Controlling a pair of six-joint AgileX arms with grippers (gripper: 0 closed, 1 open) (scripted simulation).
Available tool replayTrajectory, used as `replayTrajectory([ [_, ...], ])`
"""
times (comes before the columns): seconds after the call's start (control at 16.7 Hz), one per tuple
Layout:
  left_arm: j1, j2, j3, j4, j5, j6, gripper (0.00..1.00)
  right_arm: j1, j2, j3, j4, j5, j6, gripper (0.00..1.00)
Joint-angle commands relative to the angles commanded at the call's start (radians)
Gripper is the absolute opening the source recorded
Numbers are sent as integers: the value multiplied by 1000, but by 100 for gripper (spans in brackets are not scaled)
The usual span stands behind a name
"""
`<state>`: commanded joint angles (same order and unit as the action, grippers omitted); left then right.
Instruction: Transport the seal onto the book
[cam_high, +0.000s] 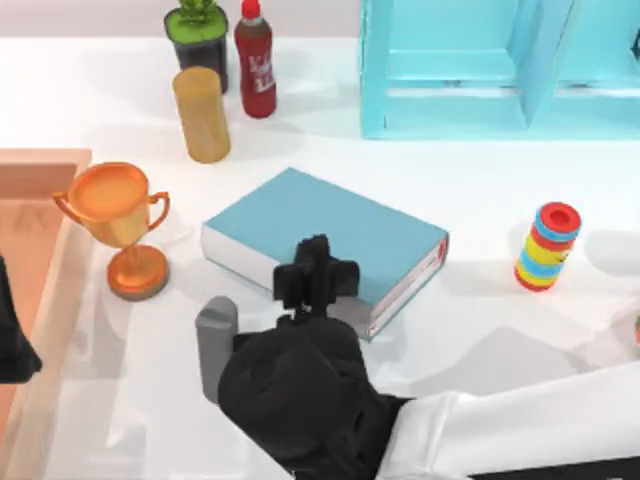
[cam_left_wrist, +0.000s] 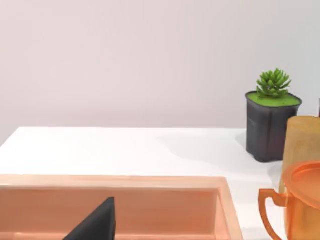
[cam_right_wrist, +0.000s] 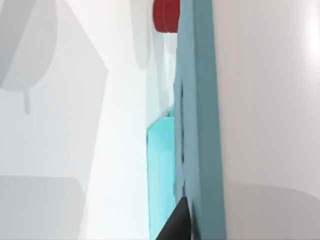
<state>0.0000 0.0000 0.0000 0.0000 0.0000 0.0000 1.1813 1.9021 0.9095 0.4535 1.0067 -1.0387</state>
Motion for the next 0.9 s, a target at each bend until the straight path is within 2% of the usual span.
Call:
replayTrajectory([
  [0.18, 0, 0, 0, 0, 0, 0, 100, 13, -7, 0, 10, 11, -32, 0],
  [0.9, 0, 0, 0, 0, 0, 0, 100, 22, -9, -7, -5, 20, -15, 0],
])
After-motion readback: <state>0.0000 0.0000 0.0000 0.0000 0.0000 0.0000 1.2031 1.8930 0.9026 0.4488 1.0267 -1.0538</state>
